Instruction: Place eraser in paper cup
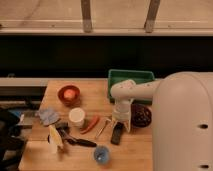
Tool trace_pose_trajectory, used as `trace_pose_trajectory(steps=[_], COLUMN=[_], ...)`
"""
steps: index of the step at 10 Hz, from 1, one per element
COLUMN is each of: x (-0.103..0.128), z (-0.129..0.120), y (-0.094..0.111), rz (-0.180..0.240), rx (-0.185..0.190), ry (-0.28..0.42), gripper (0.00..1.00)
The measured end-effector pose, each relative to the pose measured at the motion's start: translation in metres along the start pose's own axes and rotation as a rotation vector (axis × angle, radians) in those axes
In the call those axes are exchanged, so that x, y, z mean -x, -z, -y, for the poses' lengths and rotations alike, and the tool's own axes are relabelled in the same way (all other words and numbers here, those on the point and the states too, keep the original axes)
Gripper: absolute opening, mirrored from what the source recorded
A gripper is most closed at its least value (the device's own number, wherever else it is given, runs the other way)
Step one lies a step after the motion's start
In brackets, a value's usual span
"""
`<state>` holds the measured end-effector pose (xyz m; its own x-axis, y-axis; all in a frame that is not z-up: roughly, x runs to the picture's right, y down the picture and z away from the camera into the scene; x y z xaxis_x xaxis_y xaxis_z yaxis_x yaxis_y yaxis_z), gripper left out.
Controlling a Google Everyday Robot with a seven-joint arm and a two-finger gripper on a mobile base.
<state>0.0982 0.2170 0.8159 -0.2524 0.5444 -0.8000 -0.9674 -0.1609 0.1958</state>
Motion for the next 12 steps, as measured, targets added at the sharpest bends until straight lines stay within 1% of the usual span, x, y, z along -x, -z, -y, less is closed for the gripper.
trace_pose_trajectory(steps=[4,7,10,12], x=[0.007,0.009,0.010,0.009], z=[-0.016,-0.024,-0.026,-0.019], y=[0.000,0.000,0.000,-0.001], rz=[0.000,-0.016,-0.070,-0.119], rx=[-0.002,0.000,-0.038,-0.075], ry=[0.030,0.058,0.106,0.128], gripper=[0.62,0.62,0.62,0.62])
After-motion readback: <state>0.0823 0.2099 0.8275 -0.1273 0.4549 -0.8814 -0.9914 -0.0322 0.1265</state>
